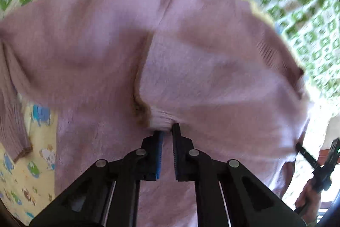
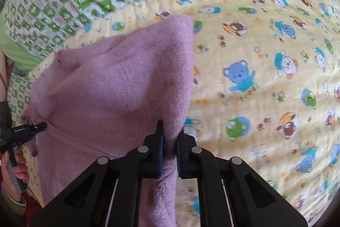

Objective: Fold small clothes

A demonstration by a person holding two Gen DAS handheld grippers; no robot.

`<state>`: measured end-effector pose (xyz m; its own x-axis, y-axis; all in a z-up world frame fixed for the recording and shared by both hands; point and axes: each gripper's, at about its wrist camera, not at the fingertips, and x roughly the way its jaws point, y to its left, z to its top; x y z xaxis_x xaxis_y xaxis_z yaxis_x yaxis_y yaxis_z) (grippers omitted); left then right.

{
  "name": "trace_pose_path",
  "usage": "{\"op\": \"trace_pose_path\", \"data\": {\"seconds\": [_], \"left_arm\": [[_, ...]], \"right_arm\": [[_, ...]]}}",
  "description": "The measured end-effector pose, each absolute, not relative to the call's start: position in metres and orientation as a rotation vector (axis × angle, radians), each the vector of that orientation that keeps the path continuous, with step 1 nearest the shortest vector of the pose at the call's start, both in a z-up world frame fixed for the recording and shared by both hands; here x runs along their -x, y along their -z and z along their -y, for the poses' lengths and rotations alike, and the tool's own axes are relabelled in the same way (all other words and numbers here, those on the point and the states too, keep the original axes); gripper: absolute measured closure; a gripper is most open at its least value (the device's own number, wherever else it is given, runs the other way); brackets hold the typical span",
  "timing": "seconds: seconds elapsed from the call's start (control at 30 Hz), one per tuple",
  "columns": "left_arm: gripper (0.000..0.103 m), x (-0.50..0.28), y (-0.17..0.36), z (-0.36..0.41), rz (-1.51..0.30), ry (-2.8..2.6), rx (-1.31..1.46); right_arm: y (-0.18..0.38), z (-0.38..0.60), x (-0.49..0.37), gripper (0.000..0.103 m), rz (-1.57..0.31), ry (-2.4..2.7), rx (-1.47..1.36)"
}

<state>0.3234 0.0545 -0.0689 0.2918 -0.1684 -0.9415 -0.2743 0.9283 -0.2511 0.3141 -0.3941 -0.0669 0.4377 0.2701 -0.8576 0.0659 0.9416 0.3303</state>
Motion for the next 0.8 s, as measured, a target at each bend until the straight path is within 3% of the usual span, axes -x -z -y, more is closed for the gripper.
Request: {"op": "trace_pose_path", "data": {"seconds": [0.1,0.23,0.27,0.33,0.4,0.53,0.63,0.73,0.77,0.8], "left_arm": [[0.098,-0.301,0.075,-0.063,-1.285,-0.080,0.412],[0.093,-0.285,0.058,-0.086,-1.252,-0.105,0.397],[0.090,-0.276,0.050,-0.097,-1.222,-0.126,0.420],[0.076,-0.265,0.037,-0.125,-1.184,-0.167,0.477],[0.035,-0.249,0.029,-0.159,-1.149,-0.238,0.573],[0.033,-0.225,0.016,-0.218,-1.064,-0.465,0.641],[0.023,-0.205,0.021,-0.256,-1.075,-0.606,0.609],[0.027,-0.212,0.044,-0.269,-1.137,-0.617,0.596],[0.049,-0.216,0.051,-0.273,-1.150,-0.608,0.600],[0.086,-0.220,0.057,-0.277,-1.151,-0.580,0.622]], "right_arm": [[0.072,0.396,-0.317,0.089,-1.152,-0.078,-0.352],[0.047,0.388,-0.303,0.060,-1.086,-0.026,-0.310],[0.041,0.385,-0.298,0.057,-1.058,-0.042,-0.309],[0.029,0.376,-0.288,0.057,-1.014,-0.090,-0.321],[0.020,0.364,-0.280,0.057,-0.991,-0.110,-0.323],[0.016,0.345,-0.267,0.057,-1.002,-0.165,-0.341],[0.021,0.328,-0.262,0.057,-1.035,-0.208,-0.344],[0.030,0.308,-0.262,0.057,-1.065,-0.245,-0.326],[0.033,0.302,-0.263,0.057,-1.073,-0.255,-0.323],[0.035,0.296,-0.265,0.057,-1.082,-0.268,-0.323]]}}
